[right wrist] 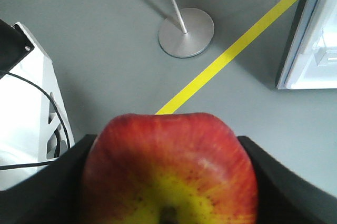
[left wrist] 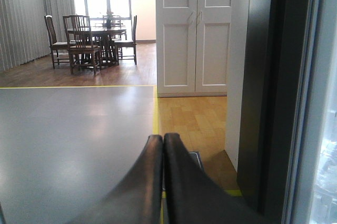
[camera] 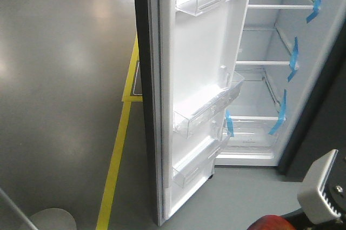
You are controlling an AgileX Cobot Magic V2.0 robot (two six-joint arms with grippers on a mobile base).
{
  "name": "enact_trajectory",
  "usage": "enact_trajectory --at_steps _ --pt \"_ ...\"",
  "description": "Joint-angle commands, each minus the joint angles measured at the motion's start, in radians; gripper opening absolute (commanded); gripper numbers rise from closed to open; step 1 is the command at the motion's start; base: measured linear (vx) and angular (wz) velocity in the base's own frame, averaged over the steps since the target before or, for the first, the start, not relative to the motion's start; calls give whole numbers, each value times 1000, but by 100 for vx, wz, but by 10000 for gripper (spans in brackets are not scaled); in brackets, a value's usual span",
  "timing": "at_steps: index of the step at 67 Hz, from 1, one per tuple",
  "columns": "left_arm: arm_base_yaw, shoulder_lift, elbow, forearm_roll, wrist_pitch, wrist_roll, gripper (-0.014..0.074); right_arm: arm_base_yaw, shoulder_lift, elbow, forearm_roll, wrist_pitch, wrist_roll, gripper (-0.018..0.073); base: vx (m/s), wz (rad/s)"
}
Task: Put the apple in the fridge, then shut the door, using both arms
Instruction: 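Approach the open refrigerator door bins with the base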
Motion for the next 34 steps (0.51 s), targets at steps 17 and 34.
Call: enact_trajectory --at_steps 17,34 --pt "2 -12 -16 -3 -75 -8 -6 -1 -3 -27 22 -58 -6 159 12 -1" --pt "2 -12 -16 -3 -75 -8 -6 -1 -3 -27 22 -58 -6 159 11 -2"
